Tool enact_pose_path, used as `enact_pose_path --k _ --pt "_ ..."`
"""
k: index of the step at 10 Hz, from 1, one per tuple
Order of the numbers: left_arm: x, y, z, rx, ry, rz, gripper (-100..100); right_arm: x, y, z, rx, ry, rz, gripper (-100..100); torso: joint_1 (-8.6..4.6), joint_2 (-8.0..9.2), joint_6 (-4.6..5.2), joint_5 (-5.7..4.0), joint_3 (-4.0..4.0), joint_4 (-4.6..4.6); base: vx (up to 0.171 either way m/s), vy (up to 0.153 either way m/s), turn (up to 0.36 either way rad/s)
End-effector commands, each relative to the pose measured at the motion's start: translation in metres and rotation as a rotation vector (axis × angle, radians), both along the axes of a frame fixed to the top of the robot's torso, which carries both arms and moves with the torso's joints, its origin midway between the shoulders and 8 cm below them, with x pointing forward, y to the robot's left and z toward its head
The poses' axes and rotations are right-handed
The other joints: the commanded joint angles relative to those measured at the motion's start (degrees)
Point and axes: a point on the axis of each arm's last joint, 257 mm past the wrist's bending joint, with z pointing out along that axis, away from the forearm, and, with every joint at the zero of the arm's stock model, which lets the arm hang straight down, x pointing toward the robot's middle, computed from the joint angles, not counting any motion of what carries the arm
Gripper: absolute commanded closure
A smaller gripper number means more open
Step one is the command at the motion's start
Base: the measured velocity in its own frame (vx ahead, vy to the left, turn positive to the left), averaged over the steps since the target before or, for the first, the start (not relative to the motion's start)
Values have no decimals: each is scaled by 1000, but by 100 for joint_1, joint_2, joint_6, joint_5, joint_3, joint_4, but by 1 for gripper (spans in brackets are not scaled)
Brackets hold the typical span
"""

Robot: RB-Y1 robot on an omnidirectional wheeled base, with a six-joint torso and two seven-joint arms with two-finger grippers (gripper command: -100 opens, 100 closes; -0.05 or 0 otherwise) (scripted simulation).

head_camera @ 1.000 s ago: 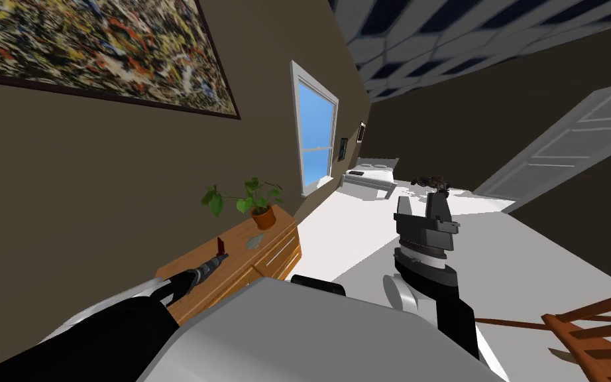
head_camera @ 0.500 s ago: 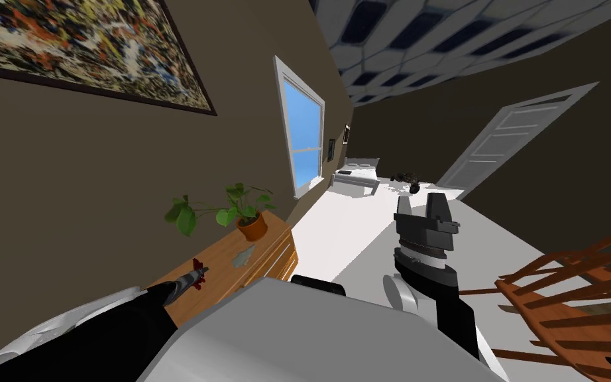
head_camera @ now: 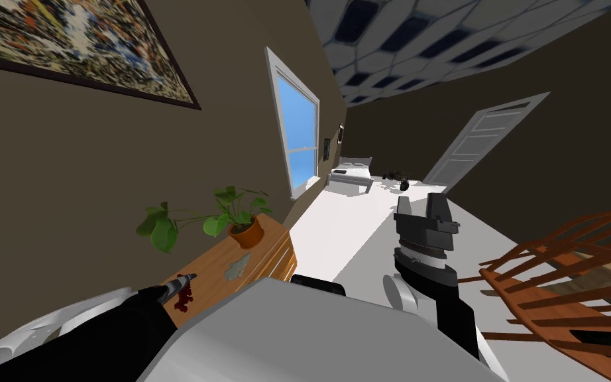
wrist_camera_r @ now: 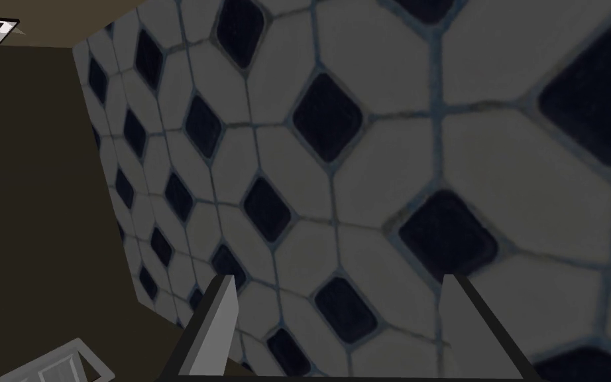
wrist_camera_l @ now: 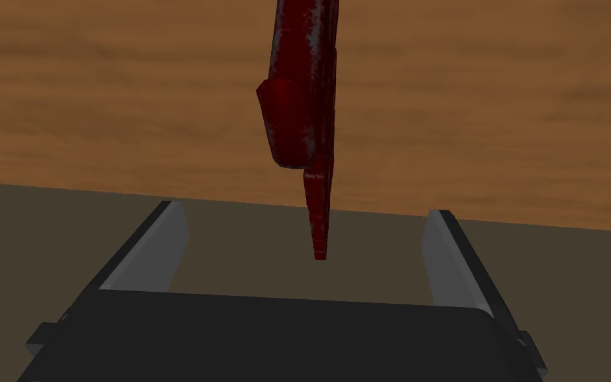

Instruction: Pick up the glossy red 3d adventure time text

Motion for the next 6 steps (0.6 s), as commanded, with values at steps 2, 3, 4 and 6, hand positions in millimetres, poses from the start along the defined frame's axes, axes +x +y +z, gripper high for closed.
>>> enact_pose_path --k 2,3,4,6 --pt "-11 1 -11 2 -3 12 -100 0 0 0 0 0 0 0 3 -1 1 1 0 0 24 32 -69" --pt "-14 1 -15 2 -3 16 -100 0 0 0 0 0 0 0 8 -4 1 2 -2 -1 24 38 -38" --pt "-18 1 -19 2 -4 20 -100 0 0 0 0 0 0 0 8 -2 -1 2 -1 0 18 29 -38" --pt "-16 0 -17 2 -3 17 100 0 0 0 0 0 0 0 -1 2 0 -1 1 1 4 6 -4"
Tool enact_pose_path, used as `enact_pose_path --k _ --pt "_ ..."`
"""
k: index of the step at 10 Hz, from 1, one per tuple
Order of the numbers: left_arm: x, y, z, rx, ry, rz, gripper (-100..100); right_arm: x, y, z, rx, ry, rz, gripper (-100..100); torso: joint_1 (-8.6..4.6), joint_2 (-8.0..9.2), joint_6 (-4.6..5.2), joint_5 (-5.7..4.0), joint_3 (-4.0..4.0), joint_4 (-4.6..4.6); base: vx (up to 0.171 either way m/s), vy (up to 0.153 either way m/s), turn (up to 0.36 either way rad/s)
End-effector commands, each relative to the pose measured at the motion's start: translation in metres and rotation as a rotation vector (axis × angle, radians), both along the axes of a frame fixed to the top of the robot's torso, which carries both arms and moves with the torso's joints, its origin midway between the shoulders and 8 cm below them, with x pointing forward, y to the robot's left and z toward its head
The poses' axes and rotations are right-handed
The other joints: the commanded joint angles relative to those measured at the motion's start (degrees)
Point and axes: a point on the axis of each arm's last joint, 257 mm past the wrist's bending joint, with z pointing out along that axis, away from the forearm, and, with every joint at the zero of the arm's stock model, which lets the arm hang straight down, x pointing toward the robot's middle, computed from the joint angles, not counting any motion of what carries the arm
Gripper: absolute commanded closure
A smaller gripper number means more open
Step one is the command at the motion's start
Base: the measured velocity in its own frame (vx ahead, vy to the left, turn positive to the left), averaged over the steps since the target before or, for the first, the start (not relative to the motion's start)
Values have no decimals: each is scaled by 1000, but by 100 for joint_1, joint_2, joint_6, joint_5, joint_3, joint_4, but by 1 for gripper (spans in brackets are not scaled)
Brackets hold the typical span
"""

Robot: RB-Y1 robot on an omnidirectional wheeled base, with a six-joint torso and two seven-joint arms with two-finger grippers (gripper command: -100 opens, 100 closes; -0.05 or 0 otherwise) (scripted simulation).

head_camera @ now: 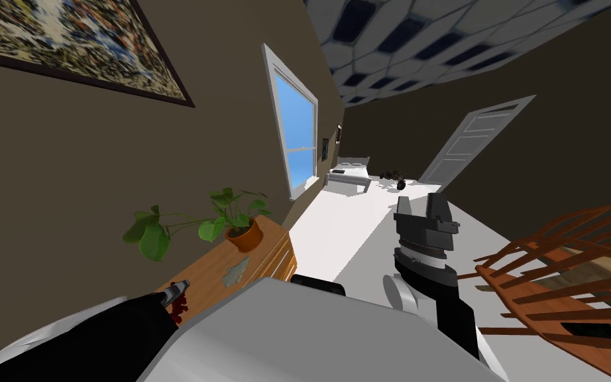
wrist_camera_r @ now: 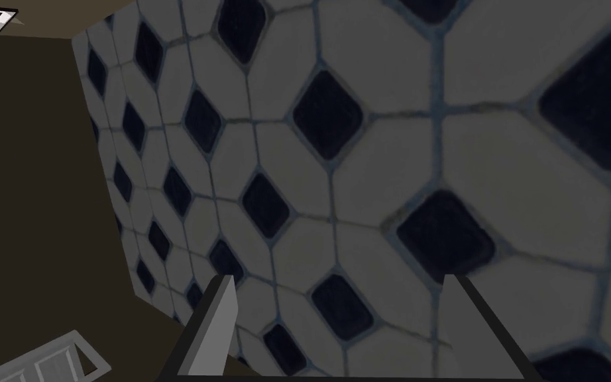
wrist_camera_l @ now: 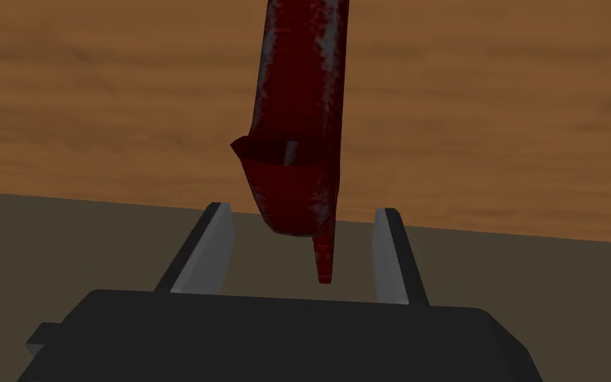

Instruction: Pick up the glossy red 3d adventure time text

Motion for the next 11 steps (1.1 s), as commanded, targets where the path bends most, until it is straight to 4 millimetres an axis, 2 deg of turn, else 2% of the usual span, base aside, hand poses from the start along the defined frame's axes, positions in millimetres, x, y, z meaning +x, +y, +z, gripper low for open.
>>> enact_pose_path --k 1,4,5,6,9,10,11 --pt "0 0 0 0 0 0 100 0 0 0 0 0 0 0 0 0 0 0 0 0 -1 3 24" --pt "-5 2 -1 -1 -2 26 100 0 0 0 0 0 0 0 9 12 36 9 7 2 3 -1 15" --pt "-4 1 -1 -2 -5 27 0 0 0 0 0 0 0 0 11 8 37 10 3 -2 0 0 0" --pt "5 1 6 0 1 -5 100 0 0 0 0 0 0 0 15 6 36 10 1 -3 -20 -22 18" --pt "16 0 17 -2 4 -17 100 0 0 0 0 0 0 0 -7 14 29 3 5 -2 -28 -34 36" --pt "15 -1 14 -1 3 -18 100 0 0 0 0 0 0 0 -7 15 25 3 6 -2 -11 -15 6" --pt "15 -1 15 -1 3 -19 0 0 0 0 0 0 0 0 -1 11 23 5 4 -2 0 0 0"
